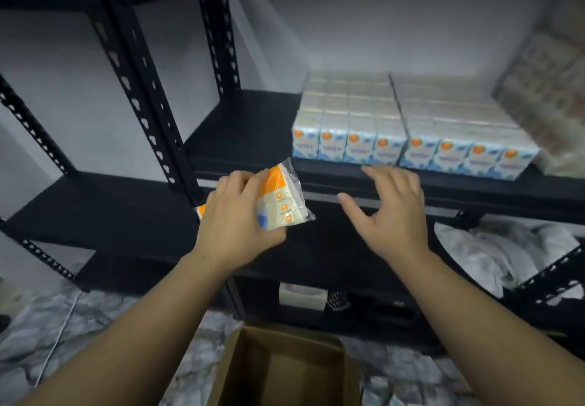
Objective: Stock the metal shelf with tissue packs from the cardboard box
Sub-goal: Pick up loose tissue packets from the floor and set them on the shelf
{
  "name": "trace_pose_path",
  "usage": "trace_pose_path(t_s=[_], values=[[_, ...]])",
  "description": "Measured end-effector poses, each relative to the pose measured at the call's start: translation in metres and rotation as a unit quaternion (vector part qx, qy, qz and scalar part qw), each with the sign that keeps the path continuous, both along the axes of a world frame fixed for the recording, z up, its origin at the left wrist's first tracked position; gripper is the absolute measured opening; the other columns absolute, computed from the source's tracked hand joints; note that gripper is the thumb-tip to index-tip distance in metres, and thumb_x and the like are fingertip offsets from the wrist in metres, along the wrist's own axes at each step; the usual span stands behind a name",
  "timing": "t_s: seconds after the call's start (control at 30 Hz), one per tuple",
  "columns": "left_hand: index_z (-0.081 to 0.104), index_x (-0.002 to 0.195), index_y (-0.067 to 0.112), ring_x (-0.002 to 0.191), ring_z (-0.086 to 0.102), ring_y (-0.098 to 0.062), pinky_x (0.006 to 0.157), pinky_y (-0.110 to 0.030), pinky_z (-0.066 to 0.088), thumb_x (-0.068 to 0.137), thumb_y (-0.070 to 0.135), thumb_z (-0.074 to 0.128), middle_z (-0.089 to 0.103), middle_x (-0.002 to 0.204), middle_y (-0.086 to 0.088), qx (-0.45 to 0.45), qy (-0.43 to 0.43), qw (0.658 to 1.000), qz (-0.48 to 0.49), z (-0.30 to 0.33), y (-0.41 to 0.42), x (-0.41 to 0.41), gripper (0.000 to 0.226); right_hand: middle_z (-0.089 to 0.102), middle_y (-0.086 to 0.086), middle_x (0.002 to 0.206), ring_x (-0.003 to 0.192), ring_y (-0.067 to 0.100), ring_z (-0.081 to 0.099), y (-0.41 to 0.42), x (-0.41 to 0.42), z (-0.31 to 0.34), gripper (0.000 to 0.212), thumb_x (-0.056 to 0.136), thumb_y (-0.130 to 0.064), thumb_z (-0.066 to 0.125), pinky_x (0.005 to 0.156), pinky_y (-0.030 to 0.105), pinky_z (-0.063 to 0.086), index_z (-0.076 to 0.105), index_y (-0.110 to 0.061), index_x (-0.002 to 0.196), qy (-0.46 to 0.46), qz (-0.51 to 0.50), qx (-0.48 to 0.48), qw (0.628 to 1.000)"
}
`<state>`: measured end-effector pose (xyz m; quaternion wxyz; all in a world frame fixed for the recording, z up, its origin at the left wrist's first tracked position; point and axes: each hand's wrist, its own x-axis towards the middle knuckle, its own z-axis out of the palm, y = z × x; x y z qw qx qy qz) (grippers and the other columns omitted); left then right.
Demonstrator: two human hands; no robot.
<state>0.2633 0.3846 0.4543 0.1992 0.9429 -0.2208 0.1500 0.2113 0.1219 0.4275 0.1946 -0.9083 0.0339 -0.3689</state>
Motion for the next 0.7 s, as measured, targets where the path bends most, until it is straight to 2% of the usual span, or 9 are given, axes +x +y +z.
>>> trace_pose_path(t_s=[0.13, 0.27, 0.4, 0.53, 0.63, 0.7], values=[[0.040, 0.153, 0.028, 0.121, 0.044, -0.021, 0.105, -0.041, 0.038, 0.067, 0.055, 0.082, 0.049, 0.134, 0.002, -0.005, 0.002, 1.000, 0.002, 0.015, 0.004, 0.043, 0.100, 0.049, 0.005, 0.153, 0.144, 0.031, 0.038, -0.001, 0.047, 0.026, 0.064, 0.092, -0.062, 0.066, 0.117, 0.055, 0.031, 0.058, -0.025, 0.143, 0.019, -0.035, -0.042, 0.998], [0.041, 0.152, 0.029, 0.120, 0.044, -0.020, 0.104, -0.042, 0.040, 0.067, 0.058, 0.079, 0.048, 0.131, 0.004, -0.009, 0.007, 1.000, -0.002, 0.022, 0.012, 0.089, 0.098, 0.035, 0.005, 0.165, 0.154, 0.031, 0.025, 0.001, 0.096, 0.037, 0.070, 0.093, -0.071, 0.051, 0.124, 0.057, 0.018, 0.049, -0.031, 0.151, 0.054, -0.067, -0.068, 0.994], [0.039, 0.154, 0.028, 0.122, 0.044, -0.022, 0.105, -0.043, 0.040, 0.069, 0.062, 0.076, 0.047, 0.132, 0.004, 0.006, 0.015, 1.000, -0.009, 0.026, 0.016, 0.134, 0.099, 0.048, 0.004, 0.158, 0.148, 0.029, 0.037, 0.005, 0.127, 0.024, 0.072, 0.094, -0.077, 0.043, 0.123, 0.061, 0.016, 0.054, -0.029, 0.147, 0.081, -0.124, -0.110, 0.983], [0.033, 0.158, 0.025, 0.129, 0.043, -0.024, 0.109, -0.042, 0.038, 0.082, 0.068, 0.068, 0.047, 0.142, 0.001, 0.033, 0.036, 0.998, -0.031, 0.028, 0.012, 0.169, 0.095, 0.053, 0.004, 0.153, 0.143, 0.029, 0.043, 0.004, 0.133, 0.013, 0.072, 0.093, -0.074, 0.046, 0.123, 0.058, 0.017, 0.056, -0.026, 0.146, 0.059, -0.154, -0.130, 0.978], [0.031, 0.161, 0.025, 0.142, 0.038, -0.022, 0.123, -0.046, 0.026, 0.088, 0.072, 0.059, 0.044, 0.155, 0.002, 0.079, 0.049, 0.994, -0.062, 0.025, 0.009, 0.187, 0.091, 0.055, 0.005, 0.151, 0.142, 0.030, 0.045, 0.003, 0.135, 0.009, 0.072, 0.091, -0.072, 0.053, 0.122, 0.058, 0.019, 0.058, -0.024, 0.144, 0.036, -0.160, -0.138, 0.977], [0.035, 0.159, 0.027, 0.147, 0.034, -0.022, 0.127, -0.049, 0.019, 0.090, 0.077, 0.051, 0.041, 0.159, 0.002, 0.120, 0.038, 0.991, -0.054, 0.024, 0.005, 0.191, 0.086, 0.057, 0.006, 0.149, 0.140, 0.032, 0.047, 0.002, 0.136, 0.007, 0.071, 0.089, -0.070, 0.057, 0.121, 0.057, 0.019, 0.060, -0.022, 0.141, 0.017, -0.157, -0.139, 0.978]])
